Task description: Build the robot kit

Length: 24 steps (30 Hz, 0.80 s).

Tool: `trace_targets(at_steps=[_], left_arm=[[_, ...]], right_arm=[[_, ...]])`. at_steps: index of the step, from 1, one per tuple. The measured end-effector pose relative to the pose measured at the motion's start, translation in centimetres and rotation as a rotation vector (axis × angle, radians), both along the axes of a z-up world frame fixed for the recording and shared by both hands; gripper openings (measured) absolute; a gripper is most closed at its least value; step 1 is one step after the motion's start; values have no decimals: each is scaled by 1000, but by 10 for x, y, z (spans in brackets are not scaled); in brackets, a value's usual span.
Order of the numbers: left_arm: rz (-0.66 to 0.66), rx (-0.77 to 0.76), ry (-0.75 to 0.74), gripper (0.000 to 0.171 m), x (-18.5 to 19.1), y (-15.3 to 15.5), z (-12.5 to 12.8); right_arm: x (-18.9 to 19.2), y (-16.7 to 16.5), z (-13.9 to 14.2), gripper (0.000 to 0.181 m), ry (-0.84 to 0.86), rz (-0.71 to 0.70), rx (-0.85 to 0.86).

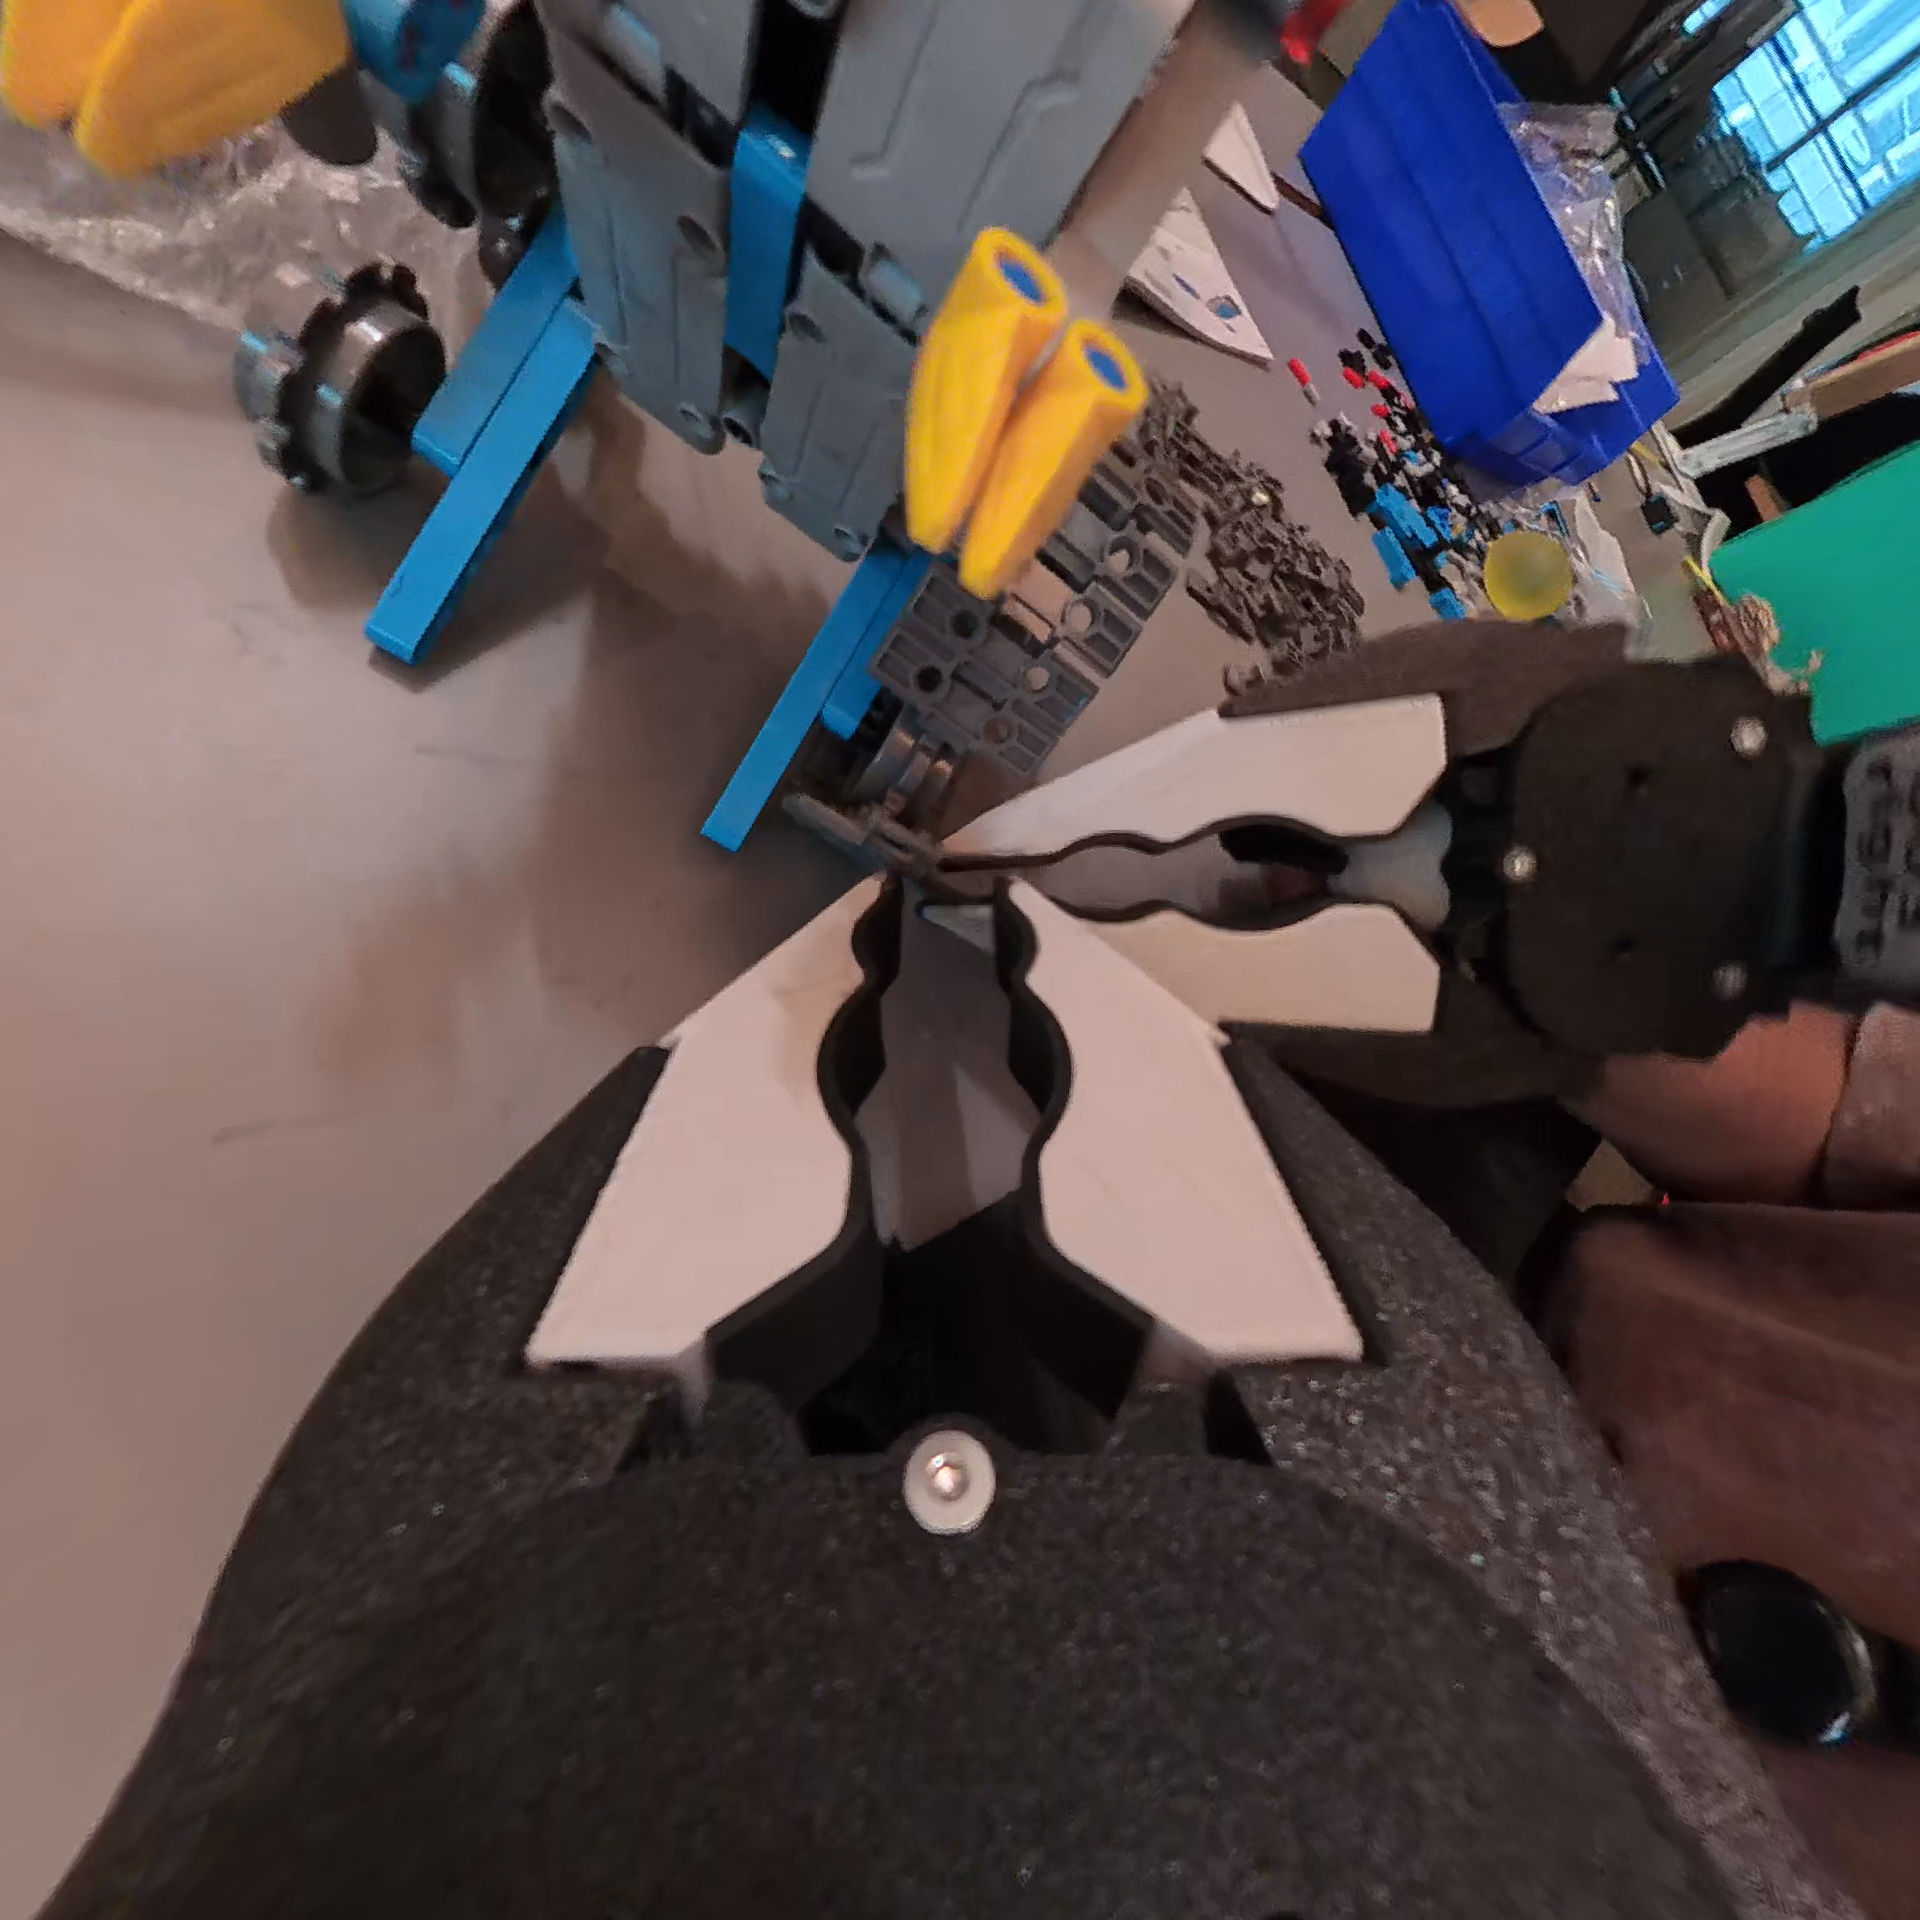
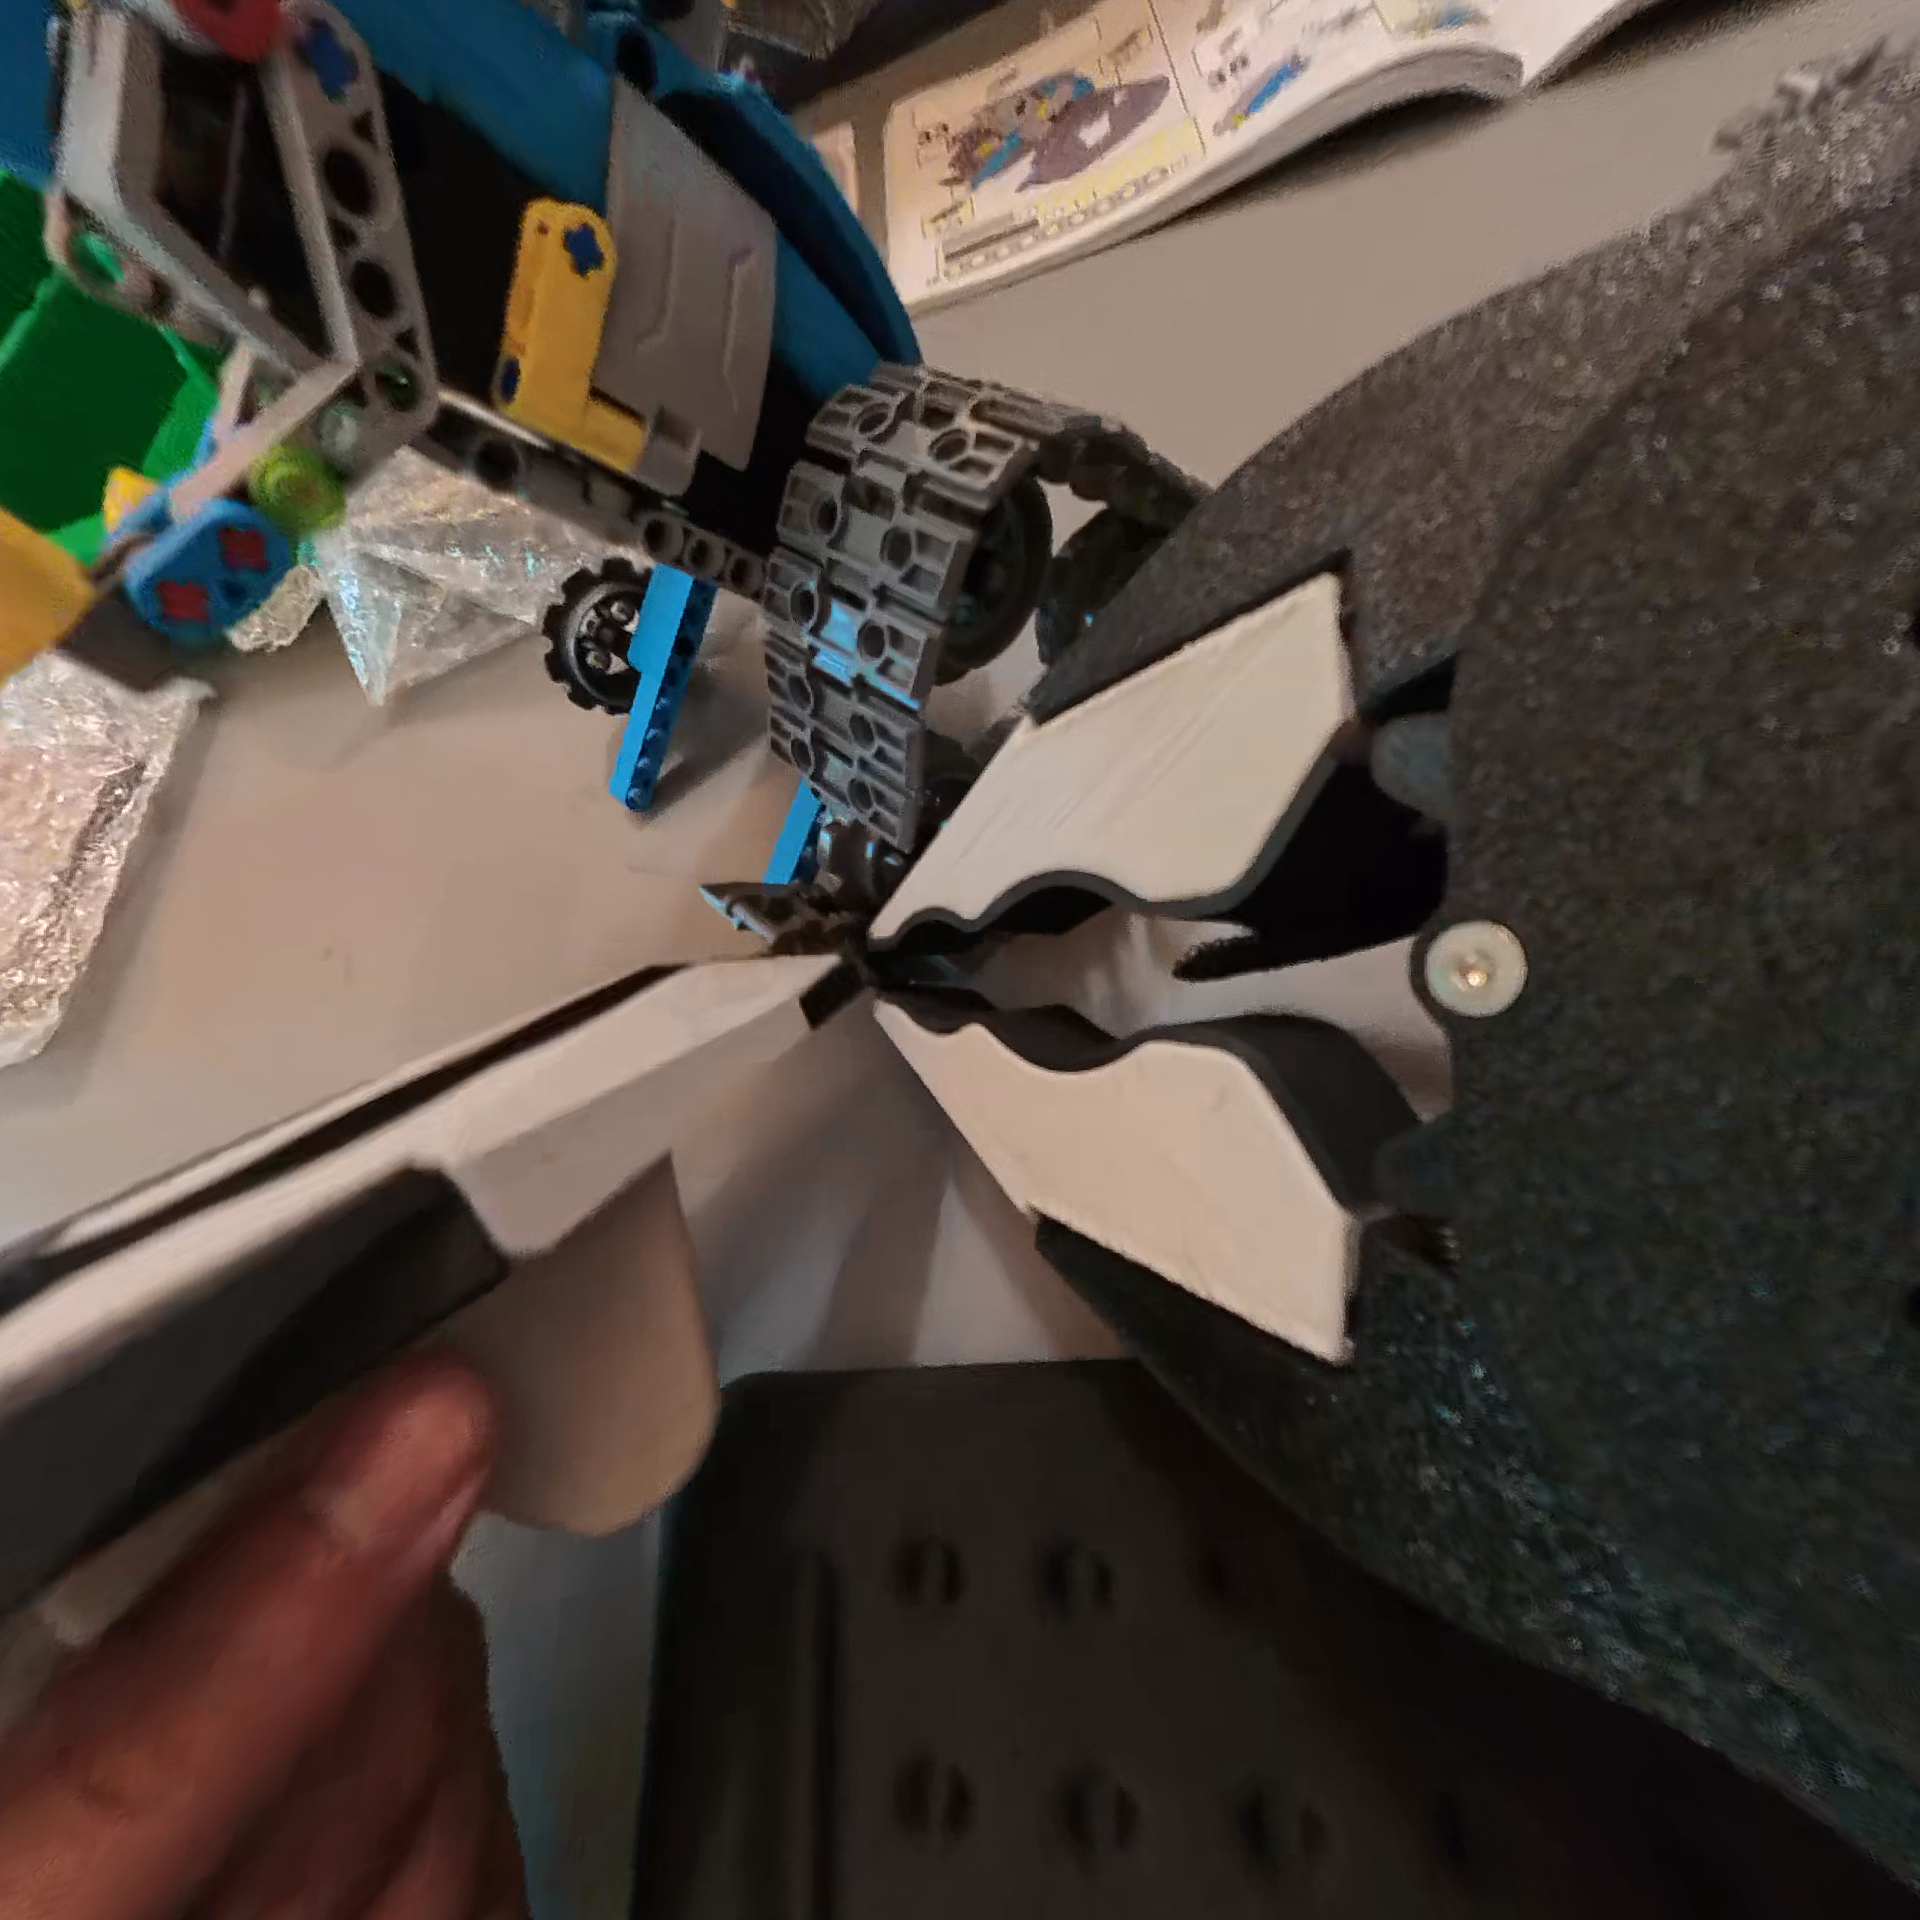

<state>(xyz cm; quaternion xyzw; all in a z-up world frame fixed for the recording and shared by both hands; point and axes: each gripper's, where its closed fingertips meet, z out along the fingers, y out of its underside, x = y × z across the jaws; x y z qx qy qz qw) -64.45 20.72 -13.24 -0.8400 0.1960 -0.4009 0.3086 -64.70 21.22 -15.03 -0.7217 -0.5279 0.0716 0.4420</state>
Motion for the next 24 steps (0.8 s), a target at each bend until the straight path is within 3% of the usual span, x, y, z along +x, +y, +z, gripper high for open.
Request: trace_targets(at_steps=[3, 5, 7, 12, 18, 24], left_arm=[[-37, 77, 45, 47, -9, -1, -2], [-42, 167, 97, 49, -17, 4, -4], [-70, 237, 148, 48, -17, 8, -3], [-178, 424, 238, 27, -3, 19, 2], [-396, 439, 181, 24, 17, 18, 3], [-575, 352, 78, 17, 35, 12, 2]], right_arm=[[4, 1, 2, 5, 68, -30, -87], [8, 2, 3, 4, 105, -50, -130], [10, 2, 4, 4, 138, -66, -168], [16, 1, 3, 4, 213, -94, -276], [26, -1, 4, 4, 349, -117, -439], [39, -10, 5, 4, 397, -12, -531]])
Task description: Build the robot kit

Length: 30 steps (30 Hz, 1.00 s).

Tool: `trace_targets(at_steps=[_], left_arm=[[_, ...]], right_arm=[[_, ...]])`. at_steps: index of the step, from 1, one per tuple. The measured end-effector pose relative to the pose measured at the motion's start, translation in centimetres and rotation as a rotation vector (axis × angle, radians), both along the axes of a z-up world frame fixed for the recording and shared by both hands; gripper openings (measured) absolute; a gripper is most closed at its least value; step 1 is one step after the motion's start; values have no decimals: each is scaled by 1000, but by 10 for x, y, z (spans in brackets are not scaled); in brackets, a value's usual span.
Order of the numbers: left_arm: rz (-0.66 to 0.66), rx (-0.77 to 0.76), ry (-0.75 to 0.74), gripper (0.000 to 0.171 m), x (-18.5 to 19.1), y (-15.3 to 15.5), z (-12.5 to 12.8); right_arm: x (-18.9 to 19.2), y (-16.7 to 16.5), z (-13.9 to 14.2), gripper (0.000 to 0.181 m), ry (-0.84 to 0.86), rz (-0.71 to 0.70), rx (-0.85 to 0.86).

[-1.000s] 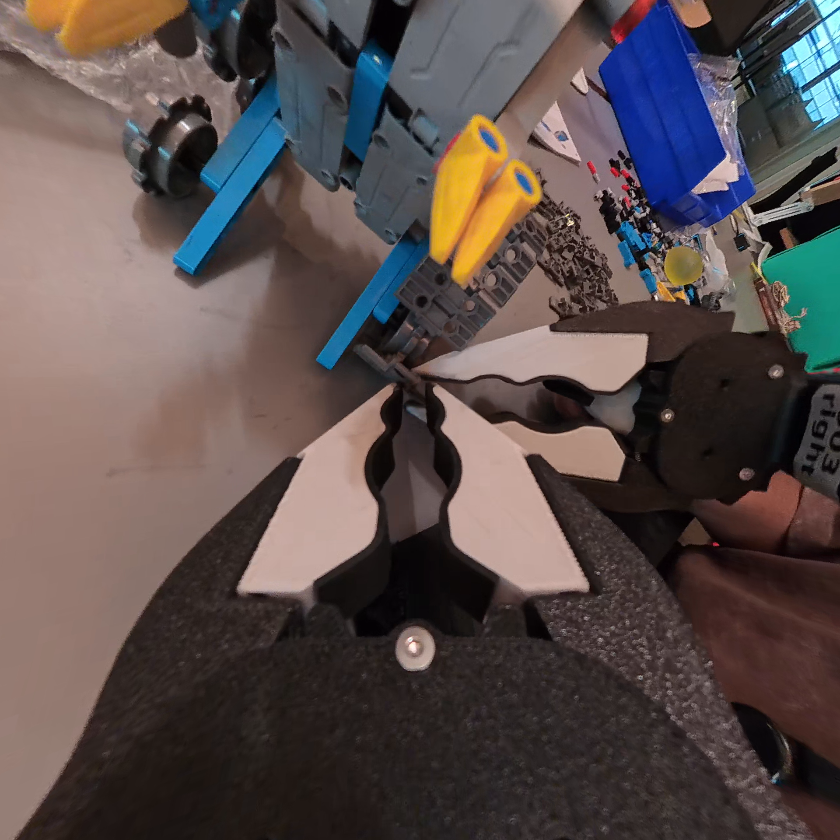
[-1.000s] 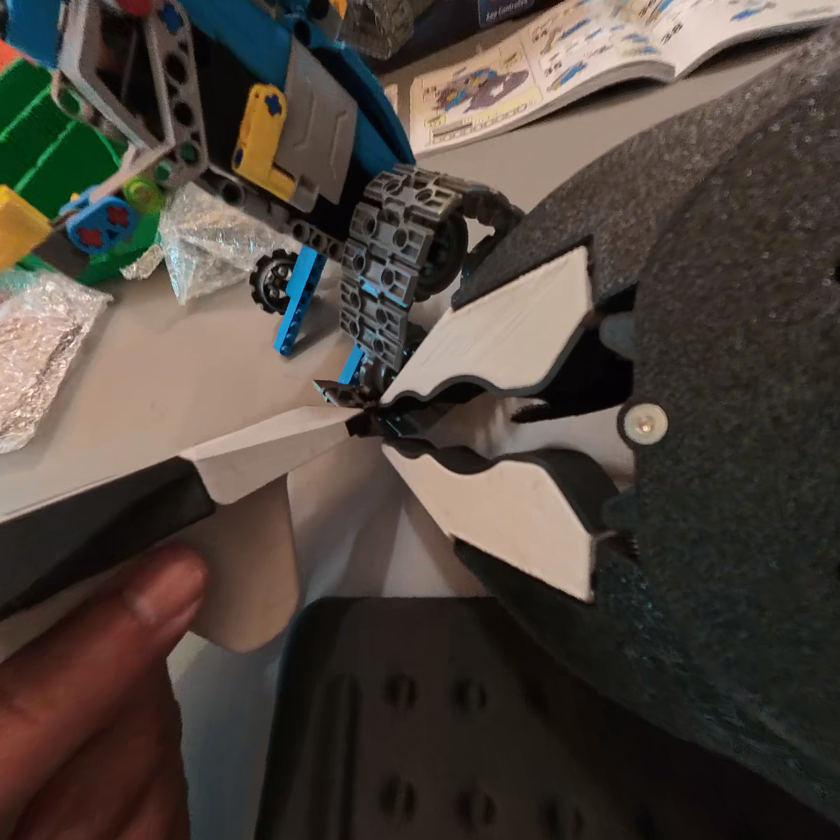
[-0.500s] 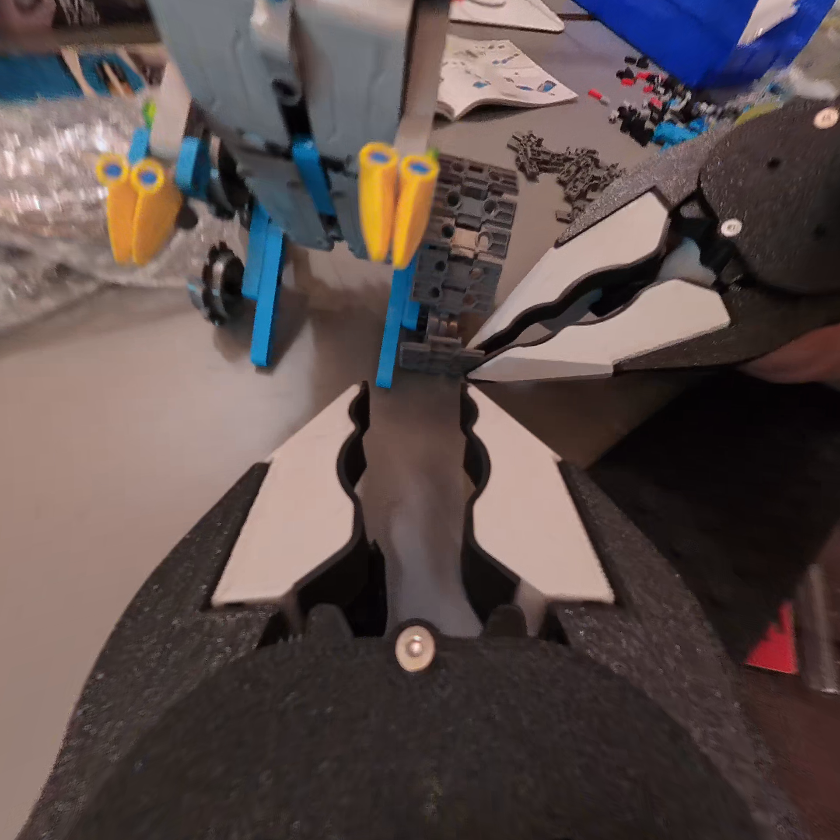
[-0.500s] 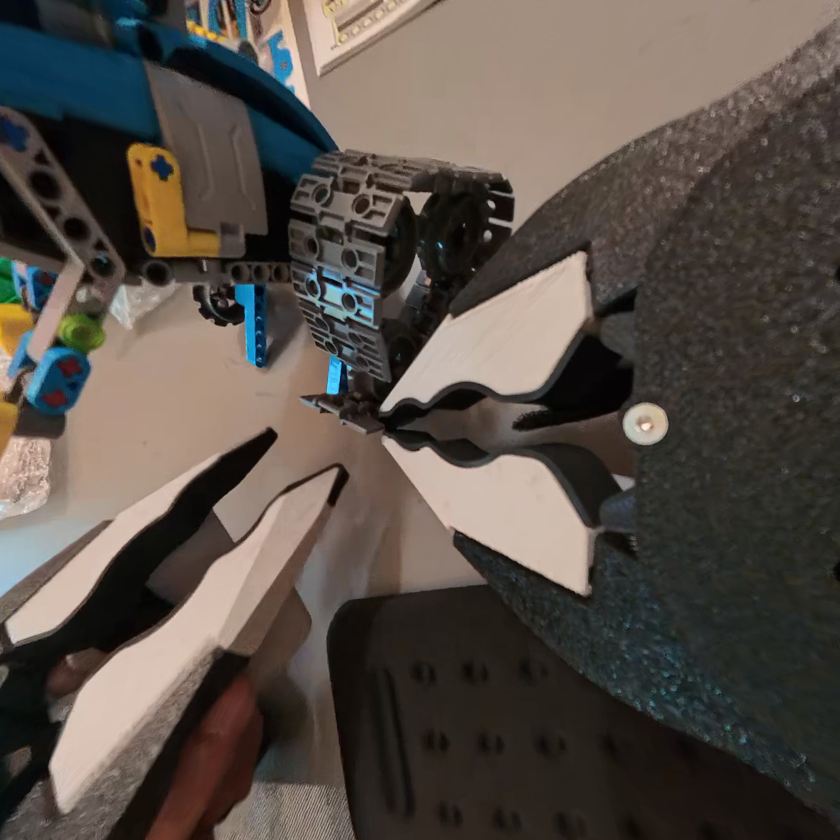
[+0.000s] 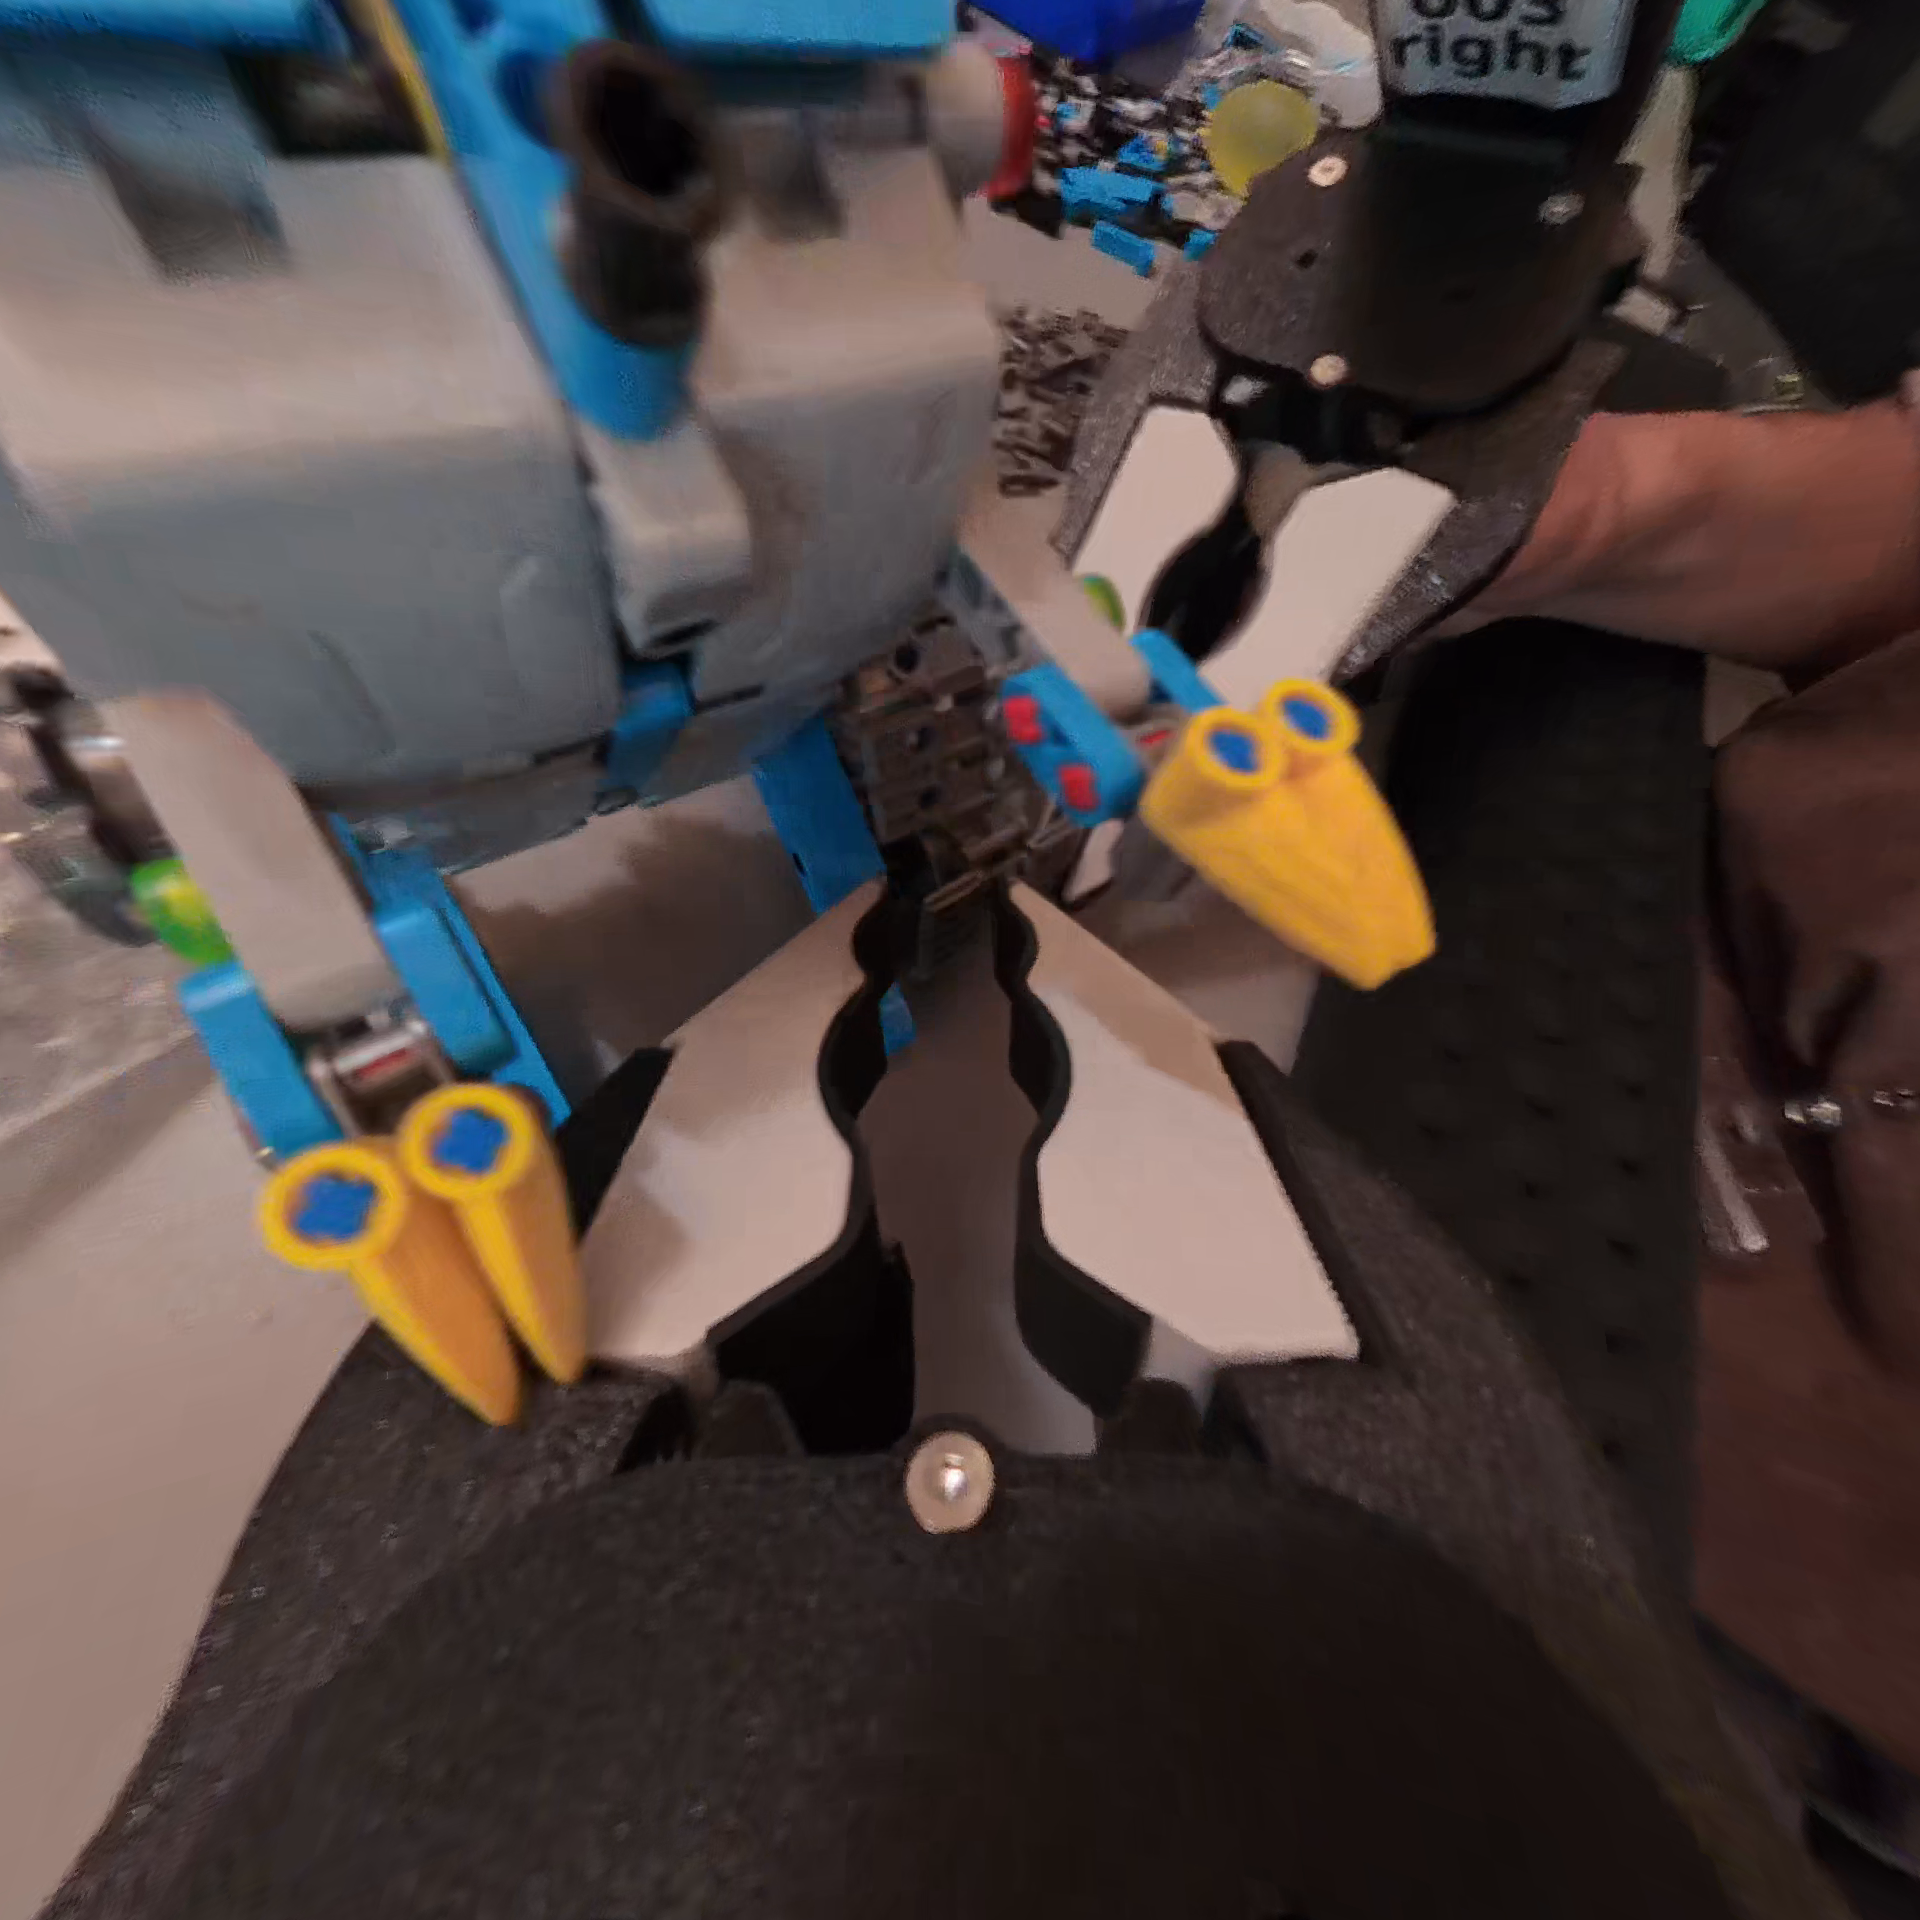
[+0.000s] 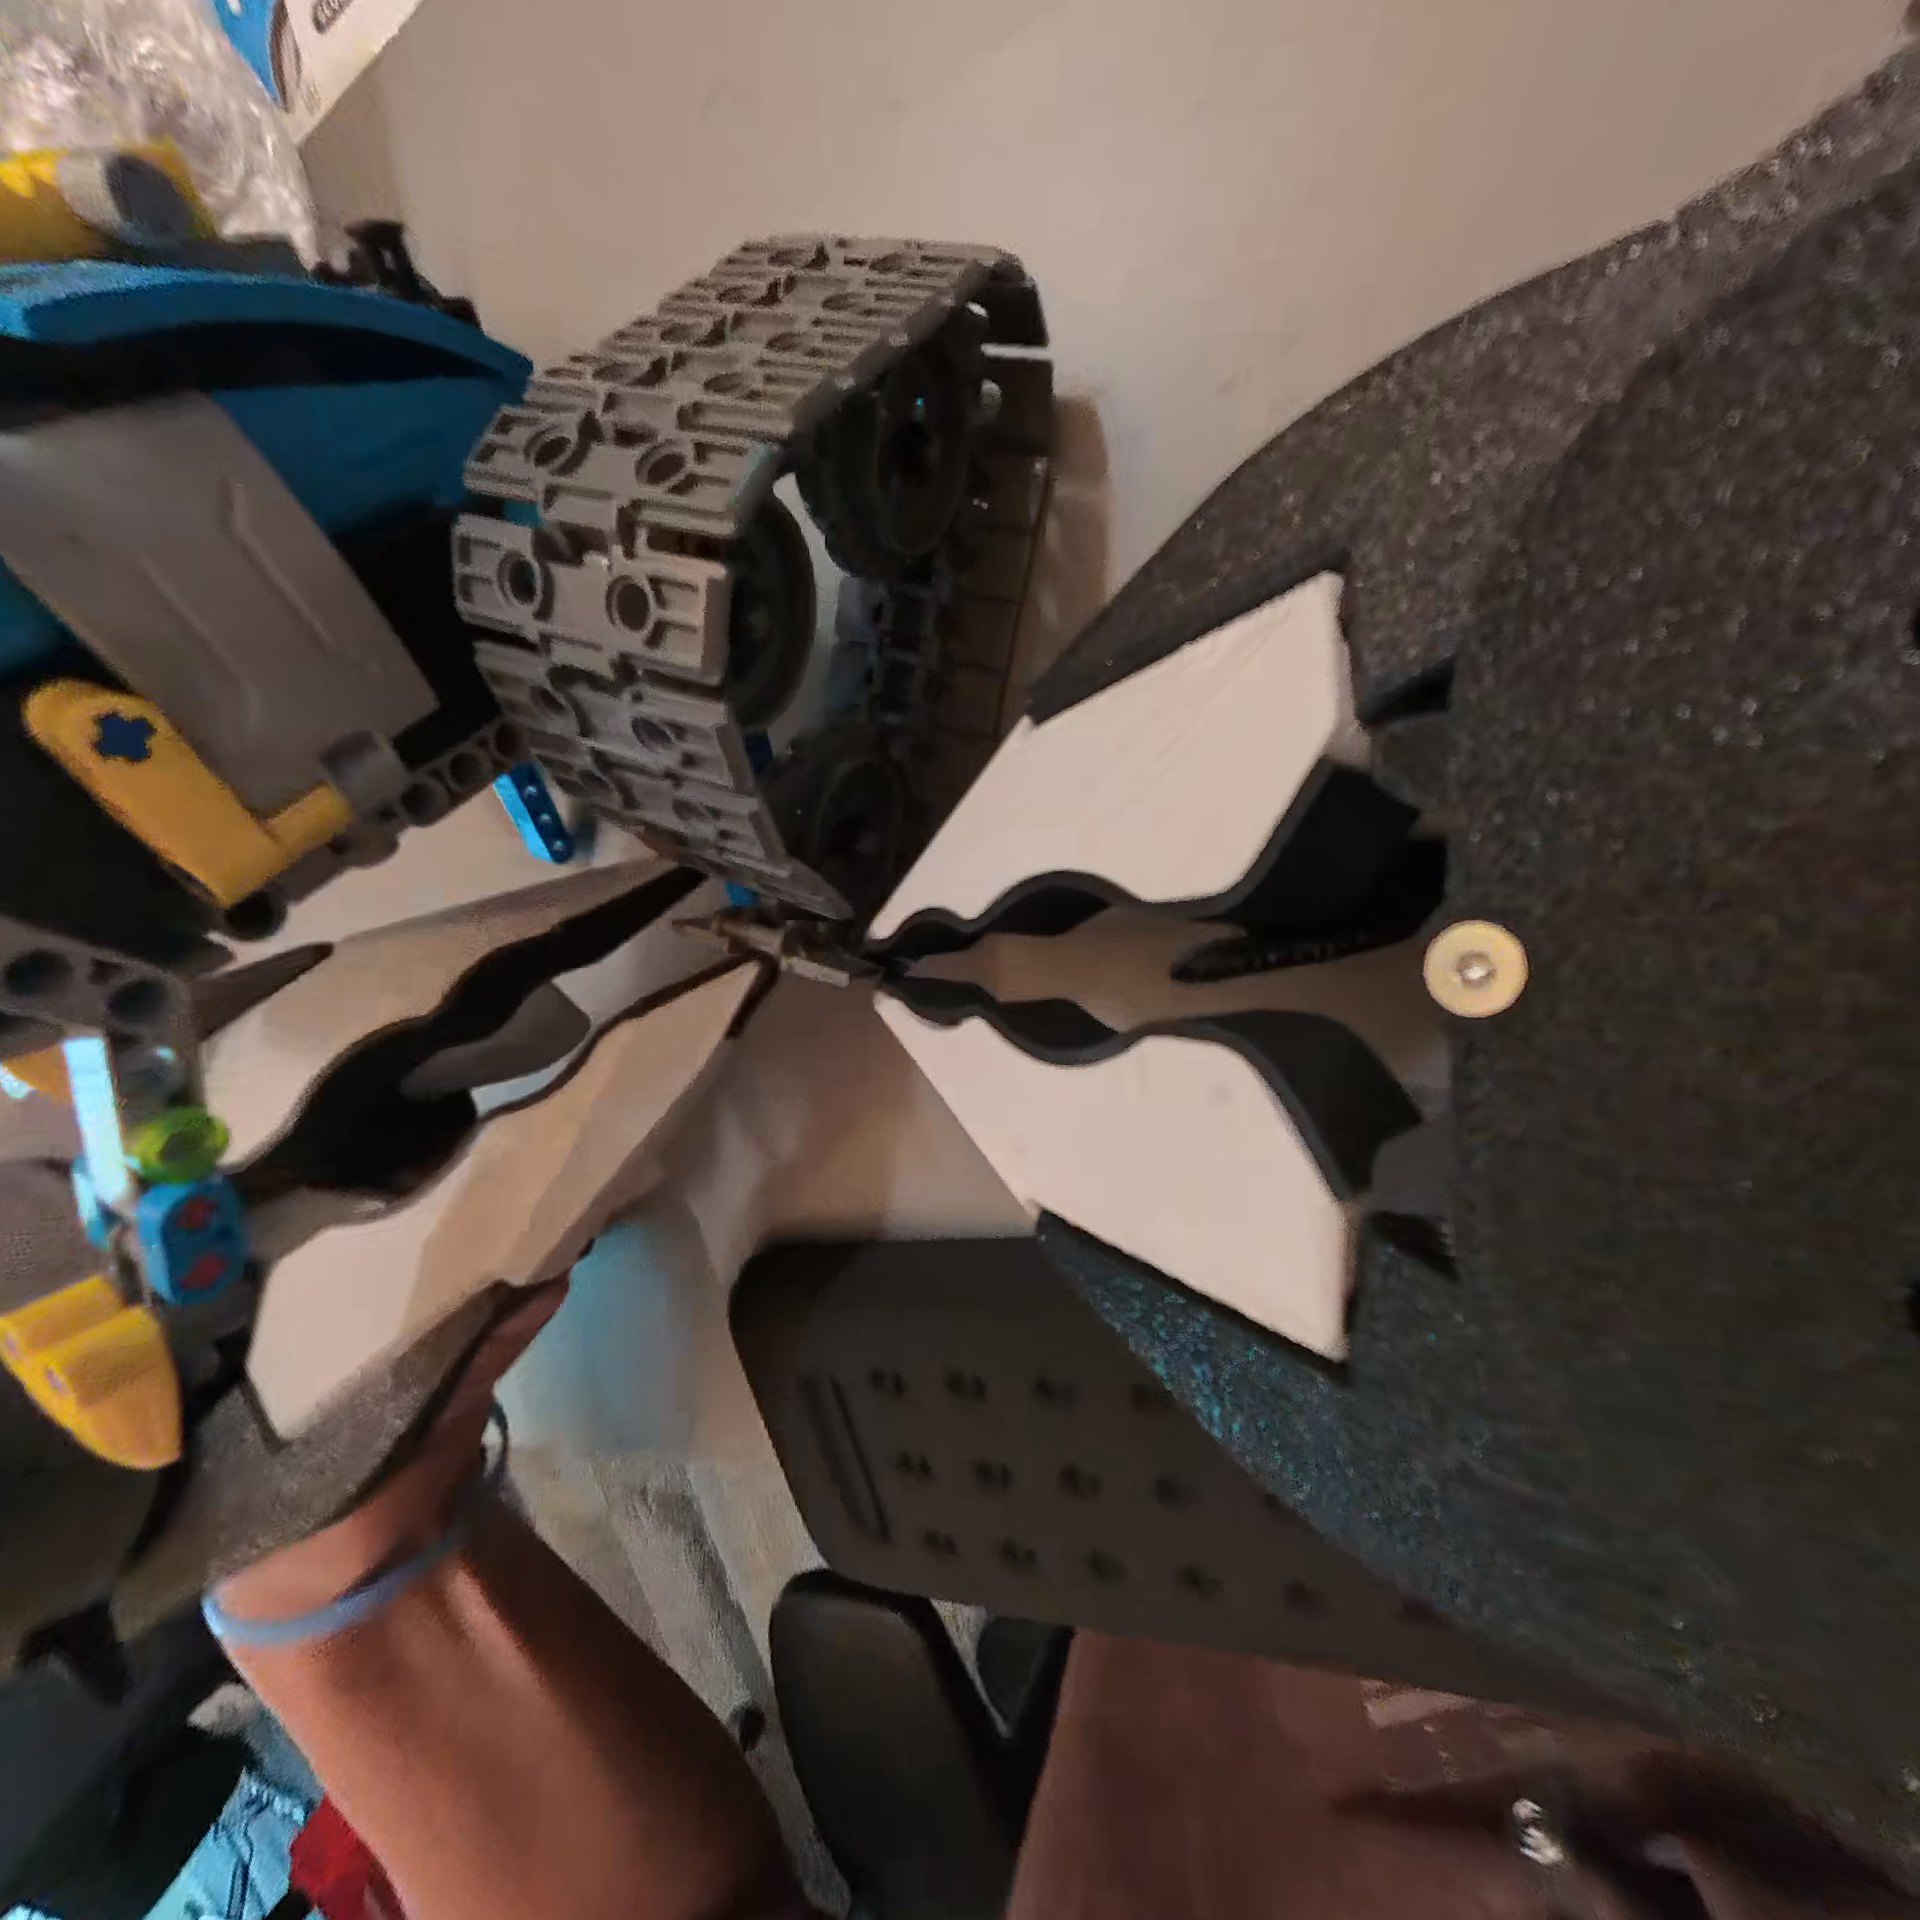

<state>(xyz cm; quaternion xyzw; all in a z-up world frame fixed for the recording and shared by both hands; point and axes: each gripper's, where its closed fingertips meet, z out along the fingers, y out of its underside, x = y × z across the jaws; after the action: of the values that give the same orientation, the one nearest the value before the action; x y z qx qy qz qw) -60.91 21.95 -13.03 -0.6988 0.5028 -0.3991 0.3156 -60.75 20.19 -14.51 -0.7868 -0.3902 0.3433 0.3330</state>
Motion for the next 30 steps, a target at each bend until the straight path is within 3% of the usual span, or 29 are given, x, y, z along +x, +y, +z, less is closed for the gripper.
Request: trace_targets(at_steps=[5, 15, 20, 23, 27, 30], left_arm=[[-84, -39, -8, 13, 16, -8, 0], [-25, -83, -15, 7, 37, 1, -1], [-24, -122, -14, 7, 40, 0, -3], [-16, -138, -20, 7, 41, 1, -2], [-6, -142, -23, 7, 42, 2, -2], [5, -154, -26, 7, 42, 3, -2]], right_arm=[[24, -3, 2, 4, 74, 43, -91], [42, 3, 2, 5, 97, 33, -142], [58, 8, 23, 30, 195, -31, -137], [59, 23, 44, 22, 294, -124, -76], [56, 28, 27, 7, 135, -141, -12], [56, 30, 27, 6, 158, -159, -51]])
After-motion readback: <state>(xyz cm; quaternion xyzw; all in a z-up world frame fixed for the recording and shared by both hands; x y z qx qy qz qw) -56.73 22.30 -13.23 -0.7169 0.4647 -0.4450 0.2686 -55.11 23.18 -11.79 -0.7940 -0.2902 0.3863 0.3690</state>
